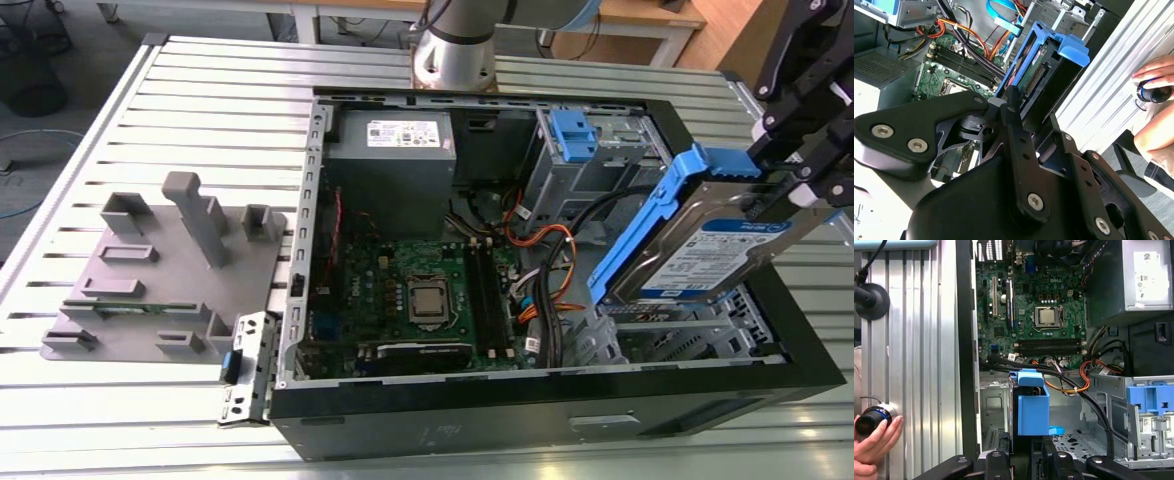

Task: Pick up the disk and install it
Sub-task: 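Pick up the disk, then insert the disk into the insertion slot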

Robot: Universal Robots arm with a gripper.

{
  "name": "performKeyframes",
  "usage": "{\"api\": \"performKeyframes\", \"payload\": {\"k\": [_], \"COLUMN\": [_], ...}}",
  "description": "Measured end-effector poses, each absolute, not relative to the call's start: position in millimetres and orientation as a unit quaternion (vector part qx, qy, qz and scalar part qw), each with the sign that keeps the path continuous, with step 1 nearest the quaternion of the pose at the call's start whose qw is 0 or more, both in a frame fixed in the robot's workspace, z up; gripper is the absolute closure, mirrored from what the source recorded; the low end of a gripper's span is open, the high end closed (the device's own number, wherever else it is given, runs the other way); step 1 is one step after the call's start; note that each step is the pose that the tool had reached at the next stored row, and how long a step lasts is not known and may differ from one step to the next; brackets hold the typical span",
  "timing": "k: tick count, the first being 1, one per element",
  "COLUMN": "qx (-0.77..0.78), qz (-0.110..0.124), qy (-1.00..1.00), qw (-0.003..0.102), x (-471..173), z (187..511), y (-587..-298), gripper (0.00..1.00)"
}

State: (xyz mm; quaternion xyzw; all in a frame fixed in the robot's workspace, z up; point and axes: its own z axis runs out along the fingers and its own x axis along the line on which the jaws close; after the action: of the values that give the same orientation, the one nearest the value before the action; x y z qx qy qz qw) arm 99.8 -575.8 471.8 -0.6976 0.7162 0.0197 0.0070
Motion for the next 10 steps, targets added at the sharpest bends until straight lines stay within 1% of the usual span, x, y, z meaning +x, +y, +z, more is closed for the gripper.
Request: {"api": "performKeyframes", "payload": {"k": [10], "qx": [-0.698], "qz": [0.020], "qy": [0.716], "qw": [0.007], "x": [108.5], "z": [467.2], "y": [-575.8], "gripper": [0.65]}}
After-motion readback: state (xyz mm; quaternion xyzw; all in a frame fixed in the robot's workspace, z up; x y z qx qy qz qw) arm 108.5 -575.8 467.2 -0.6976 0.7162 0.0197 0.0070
